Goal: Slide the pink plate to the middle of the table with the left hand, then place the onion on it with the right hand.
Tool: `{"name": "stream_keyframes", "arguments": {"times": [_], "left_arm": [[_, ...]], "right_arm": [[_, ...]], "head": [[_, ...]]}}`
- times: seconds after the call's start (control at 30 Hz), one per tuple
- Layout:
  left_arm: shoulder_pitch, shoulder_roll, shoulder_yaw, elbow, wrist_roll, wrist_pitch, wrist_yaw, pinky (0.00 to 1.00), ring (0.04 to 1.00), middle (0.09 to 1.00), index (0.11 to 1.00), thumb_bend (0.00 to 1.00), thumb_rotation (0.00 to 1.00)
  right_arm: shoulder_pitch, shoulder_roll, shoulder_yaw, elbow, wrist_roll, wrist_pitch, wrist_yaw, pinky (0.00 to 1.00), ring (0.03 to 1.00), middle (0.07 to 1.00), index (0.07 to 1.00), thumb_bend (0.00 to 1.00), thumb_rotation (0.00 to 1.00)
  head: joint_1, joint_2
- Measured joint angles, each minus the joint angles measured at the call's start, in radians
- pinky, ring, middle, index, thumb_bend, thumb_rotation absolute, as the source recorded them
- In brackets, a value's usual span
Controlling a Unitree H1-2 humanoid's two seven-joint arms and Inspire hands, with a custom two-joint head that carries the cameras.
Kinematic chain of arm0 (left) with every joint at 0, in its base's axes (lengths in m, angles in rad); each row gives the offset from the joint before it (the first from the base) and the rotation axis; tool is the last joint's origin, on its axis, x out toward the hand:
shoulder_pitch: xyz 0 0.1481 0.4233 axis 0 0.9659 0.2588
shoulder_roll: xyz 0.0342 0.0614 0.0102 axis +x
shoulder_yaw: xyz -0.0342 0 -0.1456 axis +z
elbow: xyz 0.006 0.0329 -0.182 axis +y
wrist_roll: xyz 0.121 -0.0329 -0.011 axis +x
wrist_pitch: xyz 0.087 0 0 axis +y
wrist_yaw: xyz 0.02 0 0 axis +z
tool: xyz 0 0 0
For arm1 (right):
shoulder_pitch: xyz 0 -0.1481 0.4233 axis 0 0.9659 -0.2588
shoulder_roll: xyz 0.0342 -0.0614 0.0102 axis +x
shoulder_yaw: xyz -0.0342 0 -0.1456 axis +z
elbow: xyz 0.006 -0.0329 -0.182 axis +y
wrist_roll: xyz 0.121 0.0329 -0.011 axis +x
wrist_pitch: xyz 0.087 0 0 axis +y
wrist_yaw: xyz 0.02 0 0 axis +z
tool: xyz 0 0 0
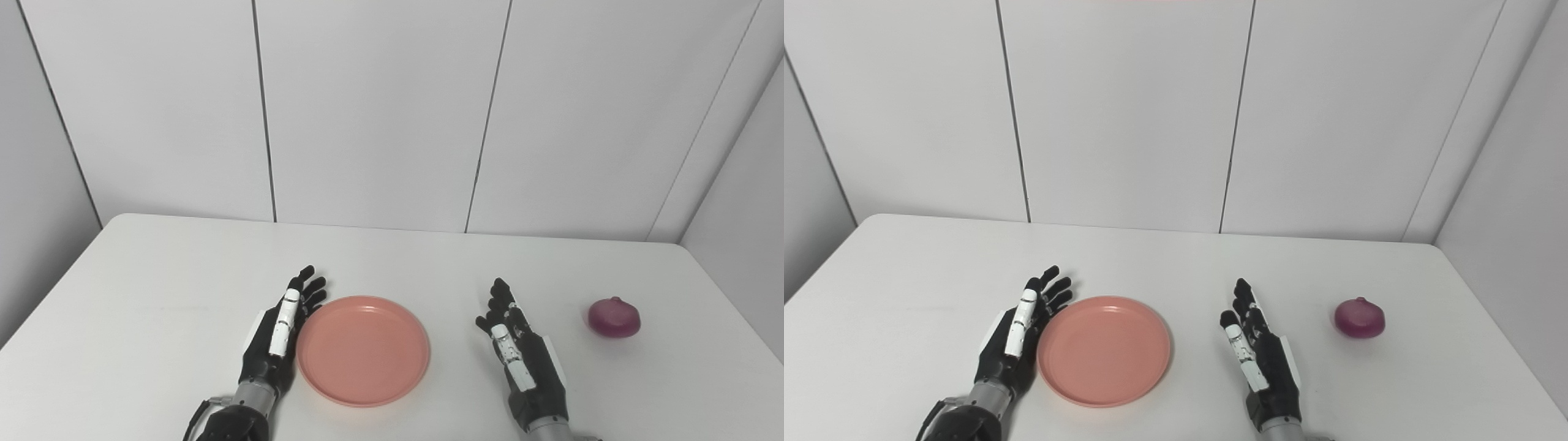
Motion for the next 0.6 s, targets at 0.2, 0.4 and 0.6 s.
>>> {"name": "stream_keyframes", "arguments": {"times": [0.2,0.4,0.6], "left_arm": [[0.027,-0.046,-0.022,-0.032,0.029,0.008,0.039,0.89,0.895,0.892,0.894,0.51,1.0],[0.059,-0.058,-0.059,-0.07,0.086,0.015,0.065,0.91,0.919,0.917,0.919,0.51,1.0],[0.073,-0.067,-0.075,-0.091,0.086,0.036,0.066,0.95,0.944,0.947,0.948,0.49,1.0]], "right_arm": [[0.002,-0.006,-0.001,-0.002,0.004,0.002,0.003,1.0,1.0,0.977,0.971,0.59,0.66],[0.002,-0.006,-0.003,-0.002,0.007,0.002,0.004,1.0,1.0,0.976,0.967,0.6,0.67],[0.002,-0.006,-0.003,-0.002,0.007,0.002,0.004,1.0,1.0,0.977,0.967,0.6,0.67]], "head": [[-0.005,0.005],[-0.011,0.005],[-0.021,0.003]]}}
